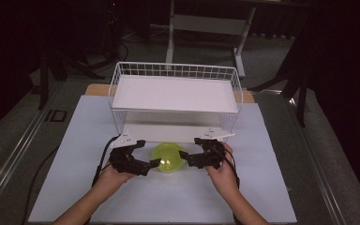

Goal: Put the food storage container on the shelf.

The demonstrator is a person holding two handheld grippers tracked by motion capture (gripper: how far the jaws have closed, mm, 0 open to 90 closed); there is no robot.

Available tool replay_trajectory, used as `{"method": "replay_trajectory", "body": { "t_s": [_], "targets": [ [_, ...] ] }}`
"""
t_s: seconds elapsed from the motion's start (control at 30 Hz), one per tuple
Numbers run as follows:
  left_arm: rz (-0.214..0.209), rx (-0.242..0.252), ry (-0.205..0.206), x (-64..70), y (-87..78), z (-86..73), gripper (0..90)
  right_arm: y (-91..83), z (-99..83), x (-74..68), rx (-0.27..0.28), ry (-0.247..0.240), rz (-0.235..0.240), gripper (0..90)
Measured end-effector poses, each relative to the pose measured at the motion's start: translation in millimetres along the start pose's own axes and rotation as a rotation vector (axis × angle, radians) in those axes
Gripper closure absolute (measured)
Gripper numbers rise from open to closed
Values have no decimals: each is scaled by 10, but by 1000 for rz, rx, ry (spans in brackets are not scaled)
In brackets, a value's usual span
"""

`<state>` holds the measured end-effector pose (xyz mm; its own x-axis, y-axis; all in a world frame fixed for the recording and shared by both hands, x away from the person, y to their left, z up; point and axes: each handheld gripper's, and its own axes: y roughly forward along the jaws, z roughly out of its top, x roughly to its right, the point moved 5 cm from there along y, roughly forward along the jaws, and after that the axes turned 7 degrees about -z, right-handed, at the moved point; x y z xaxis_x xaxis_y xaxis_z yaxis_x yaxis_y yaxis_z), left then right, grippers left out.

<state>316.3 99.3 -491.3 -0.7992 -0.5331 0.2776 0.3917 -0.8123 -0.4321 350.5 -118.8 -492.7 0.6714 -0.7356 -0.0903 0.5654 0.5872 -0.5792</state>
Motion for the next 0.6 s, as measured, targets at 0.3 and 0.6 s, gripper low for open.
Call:
{"method": "replay_trajectory", "body": {
  "t_s": [0.3,0.6],
  "targets": [
    [56,-49,-94,-178,145,-78,145,146,-91,24,-29,67,2,224],
    [72,-84,-186,-274,233,-203,264,210,-174,-1,-69,69,-5,375]
  ]
}}
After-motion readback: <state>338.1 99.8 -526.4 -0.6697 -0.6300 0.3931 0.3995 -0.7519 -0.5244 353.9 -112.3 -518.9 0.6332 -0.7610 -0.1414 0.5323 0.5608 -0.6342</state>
